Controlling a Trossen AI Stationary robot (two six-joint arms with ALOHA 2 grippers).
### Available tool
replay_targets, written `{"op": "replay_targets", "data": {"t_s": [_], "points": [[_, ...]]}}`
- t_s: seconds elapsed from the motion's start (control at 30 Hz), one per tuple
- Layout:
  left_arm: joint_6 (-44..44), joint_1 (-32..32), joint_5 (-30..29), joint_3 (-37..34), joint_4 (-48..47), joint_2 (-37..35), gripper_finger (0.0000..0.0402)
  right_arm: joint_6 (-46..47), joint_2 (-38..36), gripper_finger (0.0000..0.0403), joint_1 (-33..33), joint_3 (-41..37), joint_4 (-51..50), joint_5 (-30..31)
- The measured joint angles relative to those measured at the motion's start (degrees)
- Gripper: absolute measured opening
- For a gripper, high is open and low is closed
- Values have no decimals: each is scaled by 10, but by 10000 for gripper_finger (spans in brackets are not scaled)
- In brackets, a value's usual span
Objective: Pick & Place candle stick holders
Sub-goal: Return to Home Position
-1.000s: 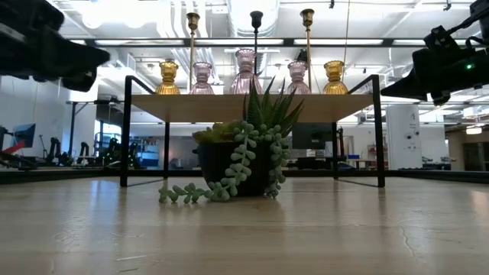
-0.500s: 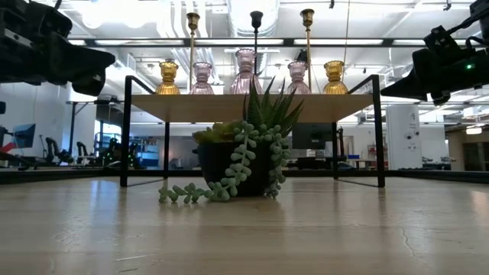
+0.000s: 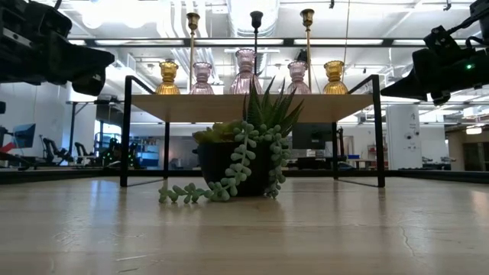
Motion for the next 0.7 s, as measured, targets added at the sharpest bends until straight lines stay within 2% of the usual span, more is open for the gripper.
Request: {"op": "replay_targets", "data": {"t_s": [0.7], "points": [[0,0,0,-1,1,0,26,-25,0,8,0,1,-1,0]]}}
